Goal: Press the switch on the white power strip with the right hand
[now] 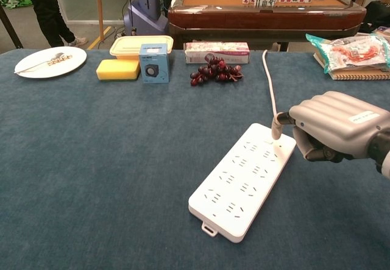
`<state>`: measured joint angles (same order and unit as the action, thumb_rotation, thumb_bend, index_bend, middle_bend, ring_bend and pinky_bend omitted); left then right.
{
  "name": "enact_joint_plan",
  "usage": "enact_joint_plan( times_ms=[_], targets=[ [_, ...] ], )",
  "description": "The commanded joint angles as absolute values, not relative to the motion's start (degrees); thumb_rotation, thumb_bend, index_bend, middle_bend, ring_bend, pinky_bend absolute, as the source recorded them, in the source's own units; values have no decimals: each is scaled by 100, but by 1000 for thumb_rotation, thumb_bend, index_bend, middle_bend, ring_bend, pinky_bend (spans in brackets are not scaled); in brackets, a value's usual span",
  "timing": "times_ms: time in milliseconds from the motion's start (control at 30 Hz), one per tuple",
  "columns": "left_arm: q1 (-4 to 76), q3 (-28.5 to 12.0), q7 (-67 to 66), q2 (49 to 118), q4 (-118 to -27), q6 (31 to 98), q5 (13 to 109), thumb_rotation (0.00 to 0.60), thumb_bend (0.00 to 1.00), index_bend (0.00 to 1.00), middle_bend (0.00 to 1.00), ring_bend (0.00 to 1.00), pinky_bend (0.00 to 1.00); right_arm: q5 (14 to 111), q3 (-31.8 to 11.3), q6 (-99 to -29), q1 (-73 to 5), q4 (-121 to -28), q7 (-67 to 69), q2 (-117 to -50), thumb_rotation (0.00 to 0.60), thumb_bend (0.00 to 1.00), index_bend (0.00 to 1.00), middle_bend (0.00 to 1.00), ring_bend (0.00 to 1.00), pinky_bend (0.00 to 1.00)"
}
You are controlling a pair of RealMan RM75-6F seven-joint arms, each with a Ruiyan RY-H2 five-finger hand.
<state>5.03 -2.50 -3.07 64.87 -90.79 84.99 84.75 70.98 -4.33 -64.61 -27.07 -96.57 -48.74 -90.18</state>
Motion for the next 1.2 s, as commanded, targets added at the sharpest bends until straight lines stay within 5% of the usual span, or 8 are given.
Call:
enact_joint_plan(
  times_ms=[33,1200],
  targets=[
    [506,-245,-319,6490,-9081,8493,8481,600,156,170,289,261,556,7080,-431,-6478,-2728,-9630,-4868,-9037,600,975,344,1000,1000,1000],
    [503,-235,-293,6472,-9086,8455,8462,600,156,170,289,261,556,6796,-398,-6456,-3020,-9185,-4591,-9325,600,975,344,1000,1000,1000]
  ],
)
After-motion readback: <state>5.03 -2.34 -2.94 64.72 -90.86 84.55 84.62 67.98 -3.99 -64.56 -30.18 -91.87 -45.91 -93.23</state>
